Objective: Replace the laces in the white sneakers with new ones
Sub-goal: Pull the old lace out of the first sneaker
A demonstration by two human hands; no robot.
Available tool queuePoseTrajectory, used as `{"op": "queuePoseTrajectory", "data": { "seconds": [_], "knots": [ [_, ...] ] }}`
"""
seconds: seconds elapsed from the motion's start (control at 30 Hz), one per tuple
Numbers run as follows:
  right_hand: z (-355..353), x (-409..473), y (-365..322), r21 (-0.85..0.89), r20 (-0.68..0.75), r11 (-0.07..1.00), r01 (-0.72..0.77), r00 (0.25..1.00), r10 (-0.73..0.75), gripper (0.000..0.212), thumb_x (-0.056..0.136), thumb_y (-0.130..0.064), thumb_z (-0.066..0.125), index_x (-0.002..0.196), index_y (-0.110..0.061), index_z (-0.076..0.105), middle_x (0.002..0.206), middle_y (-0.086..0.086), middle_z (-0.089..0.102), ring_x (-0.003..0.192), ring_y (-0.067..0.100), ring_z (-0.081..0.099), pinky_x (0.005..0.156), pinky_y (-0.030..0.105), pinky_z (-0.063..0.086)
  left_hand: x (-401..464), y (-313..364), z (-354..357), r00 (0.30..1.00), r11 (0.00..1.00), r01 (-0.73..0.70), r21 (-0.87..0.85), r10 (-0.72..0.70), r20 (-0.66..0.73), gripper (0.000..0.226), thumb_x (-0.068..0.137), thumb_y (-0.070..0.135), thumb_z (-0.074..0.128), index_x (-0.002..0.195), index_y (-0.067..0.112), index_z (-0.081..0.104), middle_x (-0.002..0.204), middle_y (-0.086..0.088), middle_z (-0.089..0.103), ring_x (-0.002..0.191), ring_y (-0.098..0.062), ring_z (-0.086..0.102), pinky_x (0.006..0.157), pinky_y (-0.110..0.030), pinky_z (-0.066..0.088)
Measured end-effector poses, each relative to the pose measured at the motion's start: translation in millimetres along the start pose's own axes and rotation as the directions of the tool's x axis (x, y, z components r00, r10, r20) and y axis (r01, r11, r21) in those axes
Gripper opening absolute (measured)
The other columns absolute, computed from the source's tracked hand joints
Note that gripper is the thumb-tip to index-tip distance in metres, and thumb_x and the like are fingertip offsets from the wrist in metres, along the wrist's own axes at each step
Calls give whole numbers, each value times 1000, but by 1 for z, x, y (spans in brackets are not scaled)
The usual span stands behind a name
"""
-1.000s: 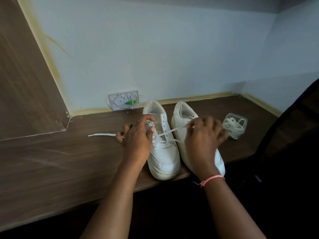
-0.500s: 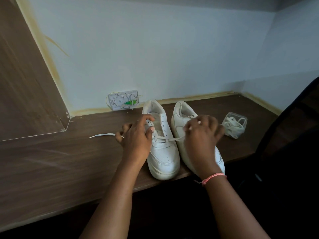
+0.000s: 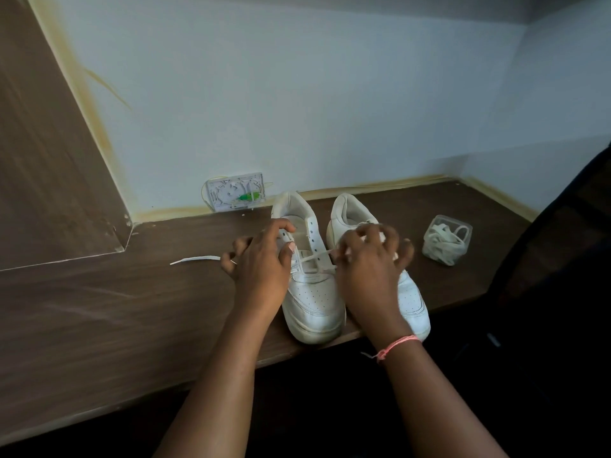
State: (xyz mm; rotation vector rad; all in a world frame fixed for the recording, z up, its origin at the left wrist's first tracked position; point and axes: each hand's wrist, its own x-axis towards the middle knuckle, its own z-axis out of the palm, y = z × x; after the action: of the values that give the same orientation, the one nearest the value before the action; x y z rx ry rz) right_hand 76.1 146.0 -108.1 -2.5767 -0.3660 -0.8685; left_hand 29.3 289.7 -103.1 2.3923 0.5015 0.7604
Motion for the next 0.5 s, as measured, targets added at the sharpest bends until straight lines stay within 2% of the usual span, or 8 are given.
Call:
{"op": "queuePoseTrajectory", "data": {
  "seconds": [0.13, 0.2, 0.27, 0.33, 0.4, 0.5],
  "knots": [
    [-25, 16, 37, -61, -75, 963, -264, 963, 259, 6, 82, -21, 66, 87, -21, 65, 118, 7, 55, 127, 32, 34, 109, 60, 13, 1, -2, 1, 1000, 1000, -2, -12, 2, -5, 21, 97, 37, 52, 114, 47, 46, 100, 13, 66, 118, -17, 41, 94, -38, 13],
    [-29, 16, 40, -73, -75, 949, -306, 951, 301, 8, 82, -24, 67, 89, -24, 64, 123, 7, 52, 130, 33, 30, 110, 61, 11, 1, -2, 0, 1000, 1000, -1, -5, 1, -6, 21, 97, 37, 52, 114, 47, 47, 100, 13, 66, 118, -17, 41, 90, -35, 10],
    [-23, 11, 28, -64, -48, 969, -240, 970, 238, 19, 83, -30, 68, 101, -26, 65, 130, 8, 49, 134, 34, 27, 109, 60, 11, 1, -1, 0, 1000, 1000, 2, -1, -2, -2, 21, 97, 37, 52, 115, 46, 47, 100, 14, 66, 119, -17, 41, 88, -34, 9],
    [-11, 2, 8, -43, 4, 996, -74, 997, 75, 27, 84, -40, 67, 108, -28, 65, 136, 7, 48, 136, 35, 26, 108, 58, 11, 1, 0, -1, 1000, 1000, 5, -1, -5, 3, 21, 97, 37, 52, 114, 47, 46, 101, 14, 66, 119, -17, 40, 91, -36, 11],
    [1, -7, -11, -18, 69, 998, 56, 996, -54, 26, 83, -44, 68, 103, -27, 67, 135, 6, 51, 138, 36, 27, 107, 57, 8, 1, 1, -1, 1000, 1000, 7, -4, -7, 6, 21, 96, 37, 52, 114, 47, 46, 100, 14, 65, 118, -17, 40, 96, -40, 14],
    [9, -13, -23, -17, 101, 997, 73, 992, -71, 18, 80, -32, 73, 93, -22, 66, 123, 6, 58, 136, 36, 33, 107, 62, 15, 1, 0, -1, 1000, 1000, 0, -8, 0, 1, 21, 96, 37, 53, 114, 47, 46, 94, 15, 62, 116, -16, 40, 96, -39, 14]
  ]
}}
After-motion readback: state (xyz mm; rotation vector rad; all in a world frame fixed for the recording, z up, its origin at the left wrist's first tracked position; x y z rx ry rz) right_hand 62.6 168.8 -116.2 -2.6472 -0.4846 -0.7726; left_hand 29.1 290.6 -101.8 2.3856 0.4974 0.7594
